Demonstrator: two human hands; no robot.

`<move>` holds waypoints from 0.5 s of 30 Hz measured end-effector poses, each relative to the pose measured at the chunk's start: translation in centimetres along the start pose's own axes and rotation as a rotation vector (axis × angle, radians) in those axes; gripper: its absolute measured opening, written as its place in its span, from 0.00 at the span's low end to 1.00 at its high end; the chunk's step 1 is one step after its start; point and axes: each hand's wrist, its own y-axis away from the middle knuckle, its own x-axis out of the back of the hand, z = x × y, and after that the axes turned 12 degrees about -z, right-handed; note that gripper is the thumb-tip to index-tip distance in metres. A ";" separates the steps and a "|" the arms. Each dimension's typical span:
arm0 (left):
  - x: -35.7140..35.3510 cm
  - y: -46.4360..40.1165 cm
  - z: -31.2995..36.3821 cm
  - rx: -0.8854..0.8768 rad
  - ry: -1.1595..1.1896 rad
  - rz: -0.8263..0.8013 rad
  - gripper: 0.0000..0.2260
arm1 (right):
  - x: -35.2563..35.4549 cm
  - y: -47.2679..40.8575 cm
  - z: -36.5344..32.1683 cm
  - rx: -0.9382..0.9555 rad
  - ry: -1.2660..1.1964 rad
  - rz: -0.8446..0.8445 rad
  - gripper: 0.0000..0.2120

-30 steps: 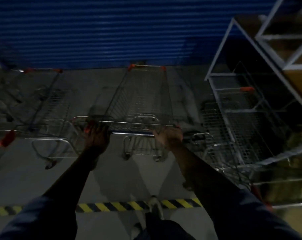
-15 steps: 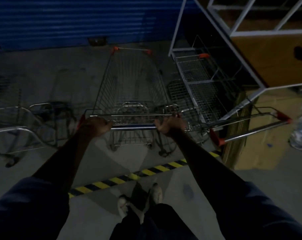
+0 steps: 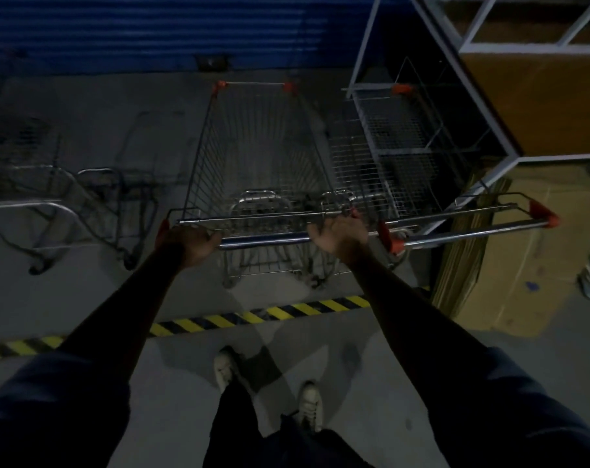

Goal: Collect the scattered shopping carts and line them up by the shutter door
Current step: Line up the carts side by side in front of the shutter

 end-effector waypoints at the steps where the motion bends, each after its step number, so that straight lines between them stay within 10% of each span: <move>1: -0.2 1.3 0.8 0.025 -0.052 -0.004 0.43 | -0.5 0.0 0.3 -0.008 -0.006 0.001 0.39; 11: -3.1 8.0 2.2 -0.043 -0.386 0.087 0.16 | -2.1 1.3 0.6 0.097 0.135 0.022 0.38; 15: -3.1 7.9 1.7 0.089 -0.360 0.074 0.28 | -1.7 2.2 -0.3 0.039 0.073 -0.009 0.39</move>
